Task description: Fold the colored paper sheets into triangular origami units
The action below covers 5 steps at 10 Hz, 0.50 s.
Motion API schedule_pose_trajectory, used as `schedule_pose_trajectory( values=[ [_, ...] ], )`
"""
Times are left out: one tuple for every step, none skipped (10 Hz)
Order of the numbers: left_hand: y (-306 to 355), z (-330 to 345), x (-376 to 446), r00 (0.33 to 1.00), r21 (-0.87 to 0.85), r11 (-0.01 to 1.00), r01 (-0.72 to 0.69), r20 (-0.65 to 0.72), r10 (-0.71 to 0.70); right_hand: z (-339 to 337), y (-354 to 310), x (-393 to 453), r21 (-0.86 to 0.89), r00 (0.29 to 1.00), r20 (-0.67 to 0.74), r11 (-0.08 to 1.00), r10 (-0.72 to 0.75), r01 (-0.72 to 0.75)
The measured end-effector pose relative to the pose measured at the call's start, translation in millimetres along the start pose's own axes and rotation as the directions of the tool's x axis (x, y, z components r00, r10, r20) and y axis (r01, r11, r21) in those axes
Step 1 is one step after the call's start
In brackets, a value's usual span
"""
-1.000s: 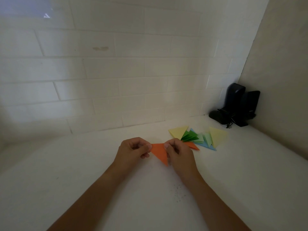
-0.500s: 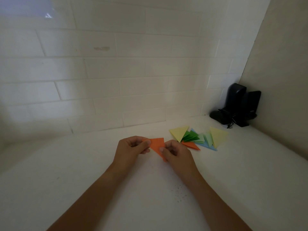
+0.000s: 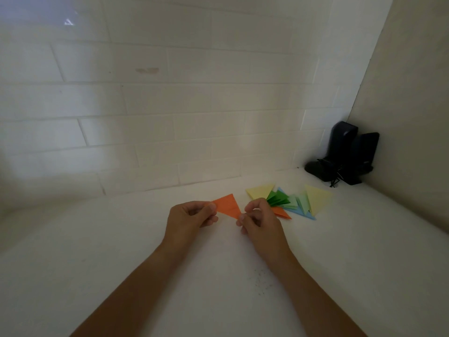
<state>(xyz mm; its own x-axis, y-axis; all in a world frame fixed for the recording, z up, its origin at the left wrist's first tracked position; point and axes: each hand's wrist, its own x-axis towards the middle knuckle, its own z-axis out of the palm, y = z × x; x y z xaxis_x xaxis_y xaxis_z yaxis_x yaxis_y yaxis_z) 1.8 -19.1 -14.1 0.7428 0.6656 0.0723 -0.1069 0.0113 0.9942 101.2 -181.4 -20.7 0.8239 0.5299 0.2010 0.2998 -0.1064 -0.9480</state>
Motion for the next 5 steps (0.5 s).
schedule_pose_trajectory(
  values=[
    [-0.9, 2.4, -0.1, 1.0, 0.001, 1.0, 0.006, 0.011, -0.006, -0.3, 0.3, 0.9, 0.05, 0.995, -0.099, 0.999, 0.008, -0.003],
    [-3.4, 2.4, 2.4, 1.0, 0.033, 0.999, 0.004, 0.013, -0.005, -1.9, 0.7, 1.6, 0.095, 0.961, -0.274, 0.995, 0.044, -0.018],
    [-4.2, 3.4, 3.3, 1.0, 0.066, 0.998, 0.003, 0.015, -0.004, -5.4, 4.3, 3.8, 0.14, 0.898, -0.428, 0.989, 0.102, -0.046],
    [-7.0, 3.3, 5.3, 1.0, 0.067, 0.998, 0.002, 0.014, -0.003, -7.5, 6.9, 6.6, 0.192, 0.884, -0.426, 0.974, 0.194, -0.121],
    [-5.5, 3.9, 4.1, 1.0, 0.095, 0.996, -0.001, 0.015, 0.0, -6.6, 5.9, 5.7, 0.157, 0.888, -0.416, 0.978, 0.195, -0.141]
  ],
)
